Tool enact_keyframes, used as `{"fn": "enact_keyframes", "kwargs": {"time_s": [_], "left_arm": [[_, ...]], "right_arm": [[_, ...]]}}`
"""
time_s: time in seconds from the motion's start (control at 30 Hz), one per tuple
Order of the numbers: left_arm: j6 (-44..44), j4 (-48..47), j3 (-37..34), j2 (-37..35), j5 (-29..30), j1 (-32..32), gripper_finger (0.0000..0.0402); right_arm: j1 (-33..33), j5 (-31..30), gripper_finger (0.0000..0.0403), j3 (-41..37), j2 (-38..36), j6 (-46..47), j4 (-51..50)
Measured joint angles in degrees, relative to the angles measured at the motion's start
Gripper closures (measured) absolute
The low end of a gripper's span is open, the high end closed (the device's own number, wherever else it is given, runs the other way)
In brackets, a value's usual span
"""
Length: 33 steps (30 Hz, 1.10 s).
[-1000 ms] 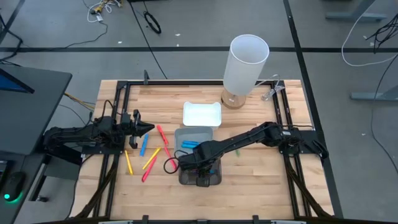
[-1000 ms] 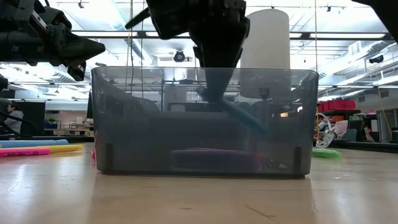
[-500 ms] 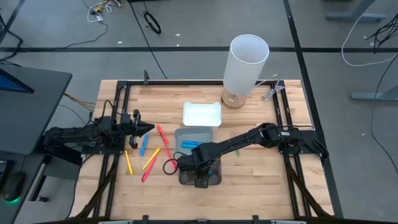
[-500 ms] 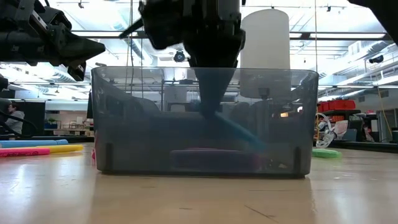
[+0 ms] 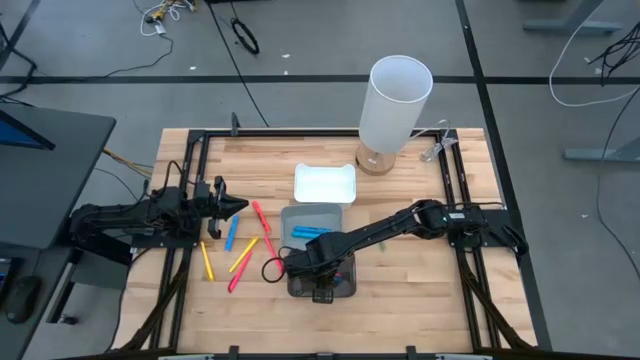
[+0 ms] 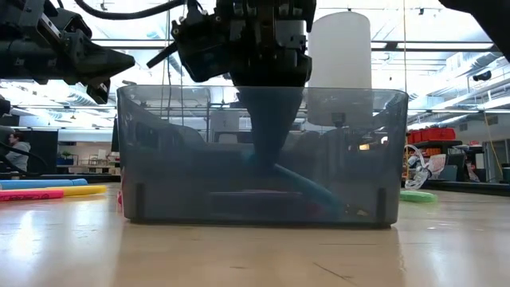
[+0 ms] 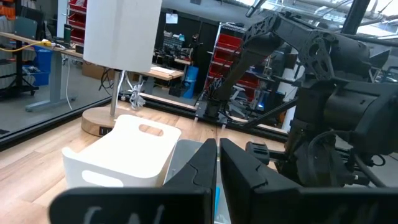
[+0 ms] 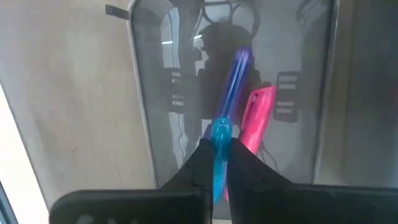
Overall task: Pick & Place Markers
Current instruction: Put the blue pen into the black transparent bin, then put the green pen into the black transparent bin
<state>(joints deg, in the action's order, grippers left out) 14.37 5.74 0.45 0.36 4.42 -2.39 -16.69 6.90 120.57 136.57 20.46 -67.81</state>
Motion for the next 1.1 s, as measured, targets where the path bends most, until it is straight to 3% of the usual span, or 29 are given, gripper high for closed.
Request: {"fn": "enact_keyframes", "kwargs": {"time_s": [0.17,0.5,1.1], "left_arm": [[-0.01,0.0,-0.01,-0.02,-0.02,0.0,0.0378],[0.0,0.0,-0.01,-0.01,0.0,0.0,0.0378],[-0.02,0.0,-0.02,0.0,-0.02,0.0,0.0378]], "right_arm": [[0.09,-0.04,0.0382,0.02,0.0,-0.2,0.15],[0.16,-3.42,0.0321,0.01,0.0,0.05,1.82],[0.15,-3.61,0.0121,0.02,0.0,-2.39,2.54]]}}
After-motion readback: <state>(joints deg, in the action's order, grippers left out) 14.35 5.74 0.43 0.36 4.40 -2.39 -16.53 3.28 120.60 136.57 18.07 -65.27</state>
